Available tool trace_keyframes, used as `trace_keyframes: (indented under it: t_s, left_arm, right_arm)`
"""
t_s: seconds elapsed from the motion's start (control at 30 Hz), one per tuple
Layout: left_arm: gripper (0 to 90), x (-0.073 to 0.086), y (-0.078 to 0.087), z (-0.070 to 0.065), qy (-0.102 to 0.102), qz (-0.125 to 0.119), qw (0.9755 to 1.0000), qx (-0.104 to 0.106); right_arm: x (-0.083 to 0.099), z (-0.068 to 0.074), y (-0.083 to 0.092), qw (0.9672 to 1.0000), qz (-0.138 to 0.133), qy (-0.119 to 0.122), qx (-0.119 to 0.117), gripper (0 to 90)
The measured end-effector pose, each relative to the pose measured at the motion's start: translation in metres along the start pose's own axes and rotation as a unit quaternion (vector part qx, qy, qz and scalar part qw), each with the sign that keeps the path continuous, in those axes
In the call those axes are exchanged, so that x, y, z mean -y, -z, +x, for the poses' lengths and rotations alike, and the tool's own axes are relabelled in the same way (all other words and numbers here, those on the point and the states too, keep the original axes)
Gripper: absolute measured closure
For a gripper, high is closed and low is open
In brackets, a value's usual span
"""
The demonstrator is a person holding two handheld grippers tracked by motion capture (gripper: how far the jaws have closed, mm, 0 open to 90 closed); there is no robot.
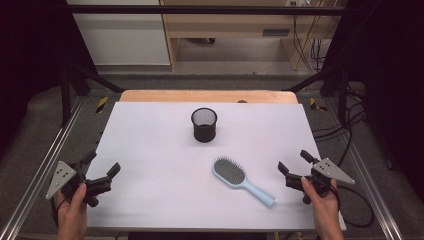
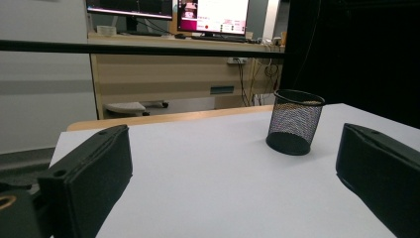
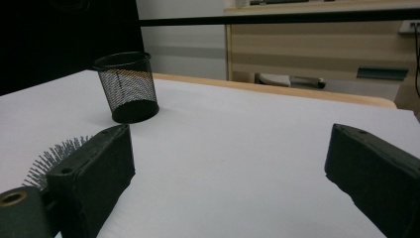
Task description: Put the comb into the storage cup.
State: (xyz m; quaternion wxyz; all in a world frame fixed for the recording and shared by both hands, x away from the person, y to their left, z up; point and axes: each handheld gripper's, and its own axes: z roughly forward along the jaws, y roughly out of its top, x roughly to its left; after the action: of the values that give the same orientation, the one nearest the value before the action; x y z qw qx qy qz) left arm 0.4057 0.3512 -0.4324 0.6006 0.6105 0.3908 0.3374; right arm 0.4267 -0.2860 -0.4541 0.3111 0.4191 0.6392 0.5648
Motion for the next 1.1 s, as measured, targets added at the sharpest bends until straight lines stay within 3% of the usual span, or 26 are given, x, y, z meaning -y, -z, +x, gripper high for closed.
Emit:
trace_keyframes:
  t_s: [0.1, 0.23, 0.4, 0.5, 0.87, 0.97, 1.1]
  left_arm:
    - [1.3, 0.001, -0.002, 0.000, 0.001, 0.005, 1.0000, 0.002]
    - [1.3, 0.001, -0.002, -0.001, 0.002, 0.008, 1.0000, 0.001]
    - [1.3, 0.001, -0.002, -0.001, -0.003, 0.013, 0.9999, -0.003]
    - [1.3, 0.001, -0.002, 0.000, -0.003, 0.015, 0.9999, -0.001]
    - [1.2, 0.001, -0.001, 0.001, -0.001, 0.012, 0.9999, -0.004]
    - [1.3, 0.001, -0.001, 0.001, -0.003, 0.013, 0.9999, -0.007]
    - [1.3, 0.001, -0.001, 0.001, -0.005, 0.015, 0.9998, -0.008]
  right_arm:
    - [-0.001, 0.001, 0.000, 0.9998, 0.018, -0.008, 0.002, 4.6]
    - [-0.002, 0.003, 0.000, 0.9993, 0.036, 0.000, 0.010, 4.2]
    - [-0.004, 0.009, -0.002, 0.9985, 0.048, -0.008, 0.025, 5.8]
    - [-0.005, 0.021, -0.006, 0.9970, 0.077, 0.004, 0.010, 7.0]
    - [-0.014, 0.051, -0.010, 0.9917, 0.118, 0.046, -0.025, 8.8]
    - [-0.017, 0.064, -0.014, 0.9886, 0.129, 0.067, -0.038, 8.7]
    - [-0.018, 0.075, -0.018, 0.9854, 0.143, 0.074, -0.055, 8.3]
